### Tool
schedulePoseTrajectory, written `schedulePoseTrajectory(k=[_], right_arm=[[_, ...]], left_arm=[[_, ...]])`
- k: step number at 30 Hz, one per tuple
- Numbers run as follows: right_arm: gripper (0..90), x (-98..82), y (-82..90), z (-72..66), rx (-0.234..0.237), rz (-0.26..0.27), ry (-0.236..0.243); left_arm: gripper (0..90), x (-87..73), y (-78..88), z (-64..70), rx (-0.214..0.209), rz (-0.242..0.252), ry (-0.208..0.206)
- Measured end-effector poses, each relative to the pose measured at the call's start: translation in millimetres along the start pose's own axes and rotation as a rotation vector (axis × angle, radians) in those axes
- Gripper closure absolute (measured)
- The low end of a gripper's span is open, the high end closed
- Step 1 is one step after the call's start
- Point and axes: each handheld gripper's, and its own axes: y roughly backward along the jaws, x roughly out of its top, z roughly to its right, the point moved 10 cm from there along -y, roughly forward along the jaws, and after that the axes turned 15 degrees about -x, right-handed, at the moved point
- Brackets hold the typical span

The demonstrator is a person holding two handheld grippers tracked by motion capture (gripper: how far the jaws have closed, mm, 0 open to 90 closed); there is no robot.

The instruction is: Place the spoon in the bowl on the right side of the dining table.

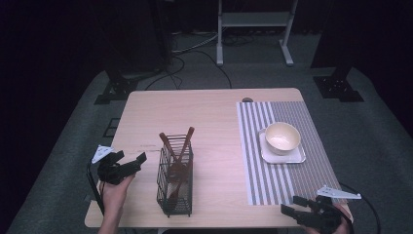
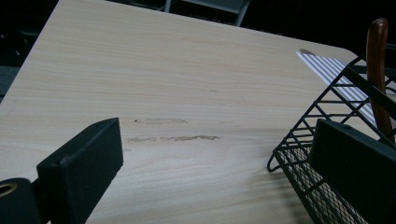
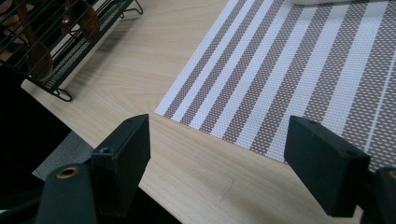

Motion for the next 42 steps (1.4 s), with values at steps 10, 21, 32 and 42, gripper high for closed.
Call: schedulePoseTrajectory(k=[10, 21, 32, 42], right_arm=[[21.5, 0.2, -2.7, -3.4, 0.015, -0.017, -0.001], [21.4, 16.9, -14.3, -18.1, 0.048, -0.060, 0.036], [21.5, 35.3, -23.8, -33.8, 0.083, -0.075, 0.060], [21.5, 57.5, -29.5, -55.2, 0.121, -0.073, 0.106]], left_arm=[[2.0, 0.4, 1.8, 0.3, 0.001, 0.007, 0.002], [2.0, 0.8, 3.3, 0.0, 0.002, 0.007, 0.001], [2.0, 1.9, 3.7, 0.4, -0.001, 0.010, 0.001], [2.0, 1.6, 4.1, -0.3, -0.001, 0.012, 0.005]])
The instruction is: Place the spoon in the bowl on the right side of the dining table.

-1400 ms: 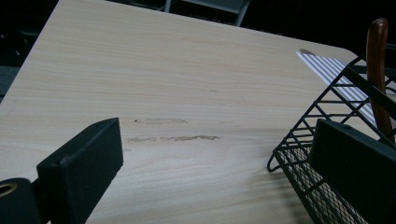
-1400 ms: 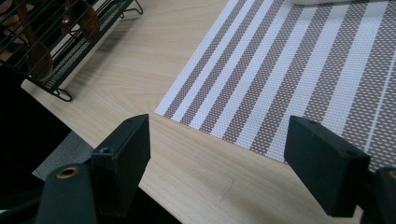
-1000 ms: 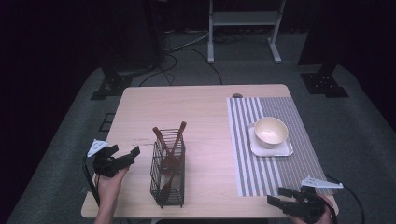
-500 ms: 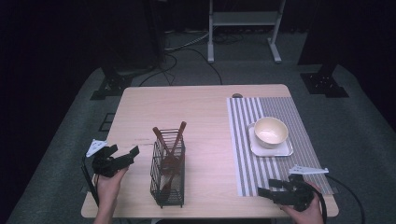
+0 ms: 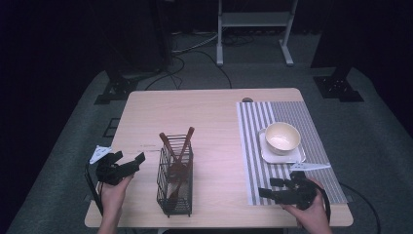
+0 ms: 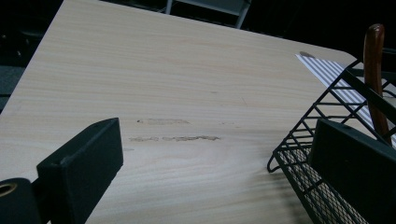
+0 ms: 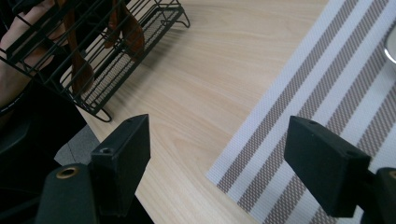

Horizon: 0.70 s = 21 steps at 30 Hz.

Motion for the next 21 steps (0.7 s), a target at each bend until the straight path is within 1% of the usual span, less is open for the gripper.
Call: schedulePoseTrajectory(k=[7, 18, 21], right_arm=[[21.5, 14.2, -5.4, -8.9, 0.012, -0.008, 0.021], [21.5, 29.1, -11.7, -14.8, 0.020, -0.031, 0.031], [21.5, 35.7, -13.2, -17.5, 0.026, -0.026, 0.032]], left_arm=[[2.0, 0.5, 0.3, 0.3, -0.004, 0.001, -0.002], [2.0, 0.0, -0.6, 1.1, -0.005, -0.002, -0.003], [2.0, 0.0, -0.8, 1.5, -0.007, -0.002, -0.004]])
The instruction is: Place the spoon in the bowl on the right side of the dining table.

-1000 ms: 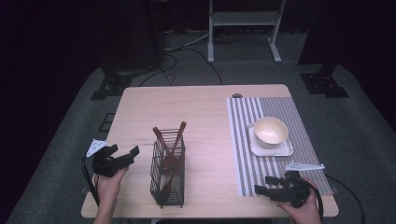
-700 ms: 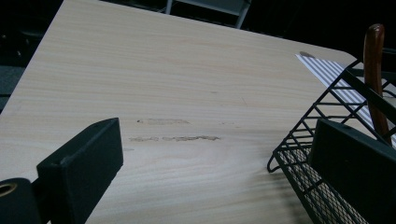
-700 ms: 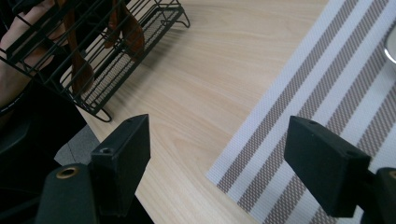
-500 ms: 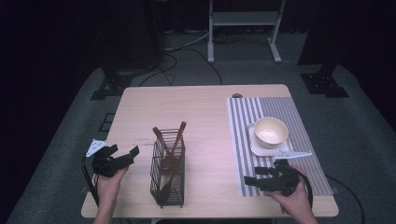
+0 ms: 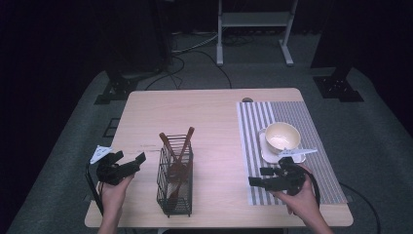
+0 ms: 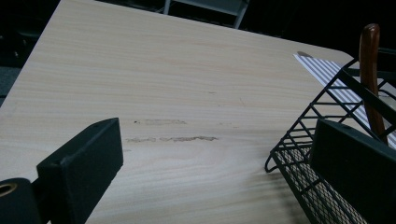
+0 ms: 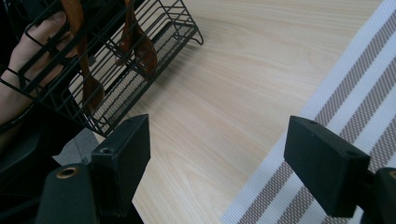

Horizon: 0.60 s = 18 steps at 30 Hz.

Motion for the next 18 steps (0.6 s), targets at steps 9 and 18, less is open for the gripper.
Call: schedulePoseTrajectory(k=[9, 18], right_arm=[[21.6, 17.9, -11.3, -6.6, 0.007, -0.015, 0.020], [21.5, 36.0, -19.9, -19.1, 0.017, -0.034, 0.044]], left_arm=[[2.0, -0.1, 1.2, -2.8, 0.006, 0.003, 0.006], [2.0, -0.3, 0.6, -1.8, 0.003, 0.000, 0.002]])
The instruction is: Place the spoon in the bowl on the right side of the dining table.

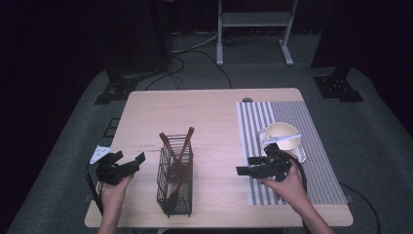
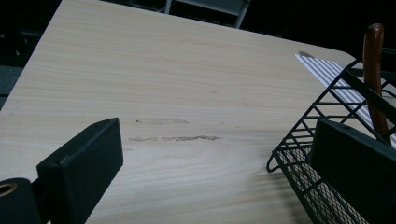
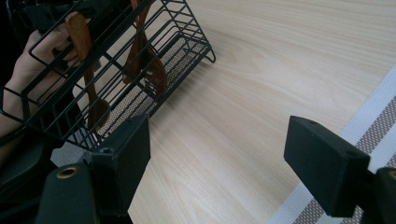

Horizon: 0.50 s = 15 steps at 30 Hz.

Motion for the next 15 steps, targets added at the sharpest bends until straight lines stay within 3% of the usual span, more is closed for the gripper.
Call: schedulePoseTrajectory(k=[15], right_arm=[[21.6, 27.7, -15.9, -19.1, 0.001, -0.029, 0.050]], left_arm=[[2.0, -0.5, -1.1, 1.3, -0.003, -0.004, -0.003]])
